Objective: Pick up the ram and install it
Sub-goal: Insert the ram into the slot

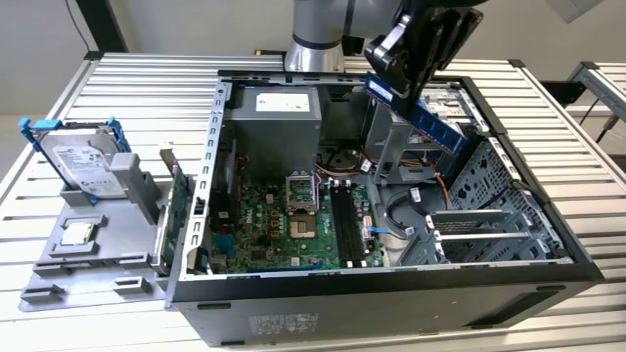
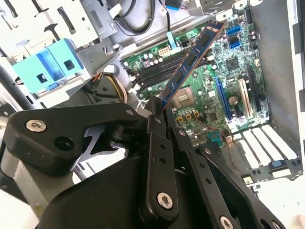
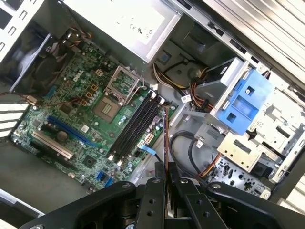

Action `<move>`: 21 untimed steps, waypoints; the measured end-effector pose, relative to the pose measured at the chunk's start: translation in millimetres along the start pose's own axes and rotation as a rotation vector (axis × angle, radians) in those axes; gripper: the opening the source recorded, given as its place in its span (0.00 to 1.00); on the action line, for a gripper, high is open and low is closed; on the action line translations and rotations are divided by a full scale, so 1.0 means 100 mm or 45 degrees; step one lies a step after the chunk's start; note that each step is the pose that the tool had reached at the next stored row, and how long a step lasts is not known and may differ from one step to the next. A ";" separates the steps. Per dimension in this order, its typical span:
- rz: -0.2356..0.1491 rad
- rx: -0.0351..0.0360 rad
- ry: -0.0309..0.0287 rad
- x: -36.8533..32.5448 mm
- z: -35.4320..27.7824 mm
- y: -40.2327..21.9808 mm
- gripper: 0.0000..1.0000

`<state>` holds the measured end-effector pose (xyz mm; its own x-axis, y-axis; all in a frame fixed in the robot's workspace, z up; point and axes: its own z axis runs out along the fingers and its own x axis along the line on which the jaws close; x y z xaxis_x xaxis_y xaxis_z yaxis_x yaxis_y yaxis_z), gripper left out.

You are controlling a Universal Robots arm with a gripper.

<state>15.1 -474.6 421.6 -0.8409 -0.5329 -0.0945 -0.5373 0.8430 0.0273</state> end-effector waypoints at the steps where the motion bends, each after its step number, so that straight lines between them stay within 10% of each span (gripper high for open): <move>1: 0.013 0.0012 -0.0004 0.000 0.000 0.000 0.00; 8: 0.128 0.0117 -0.0025 0.000 0.000 0.000 0.00; 12: 0.154 0.0064 0.0104 0.001 0.000 -0.001 0.00; 14: 0.161 -0.0055 0.0326 0.001 0.000 -0.001 0.00; 19: 0.174 -0.0582 0.1296 0.001 0.000 -0.002 0.00; 21: 0.186 -0.0615 0.1363 0.002 0.000 -0.002 0.00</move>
<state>15.1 -474.8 421.6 -0.9110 -0.4120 0.0204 -0.4092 0.9089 0.0809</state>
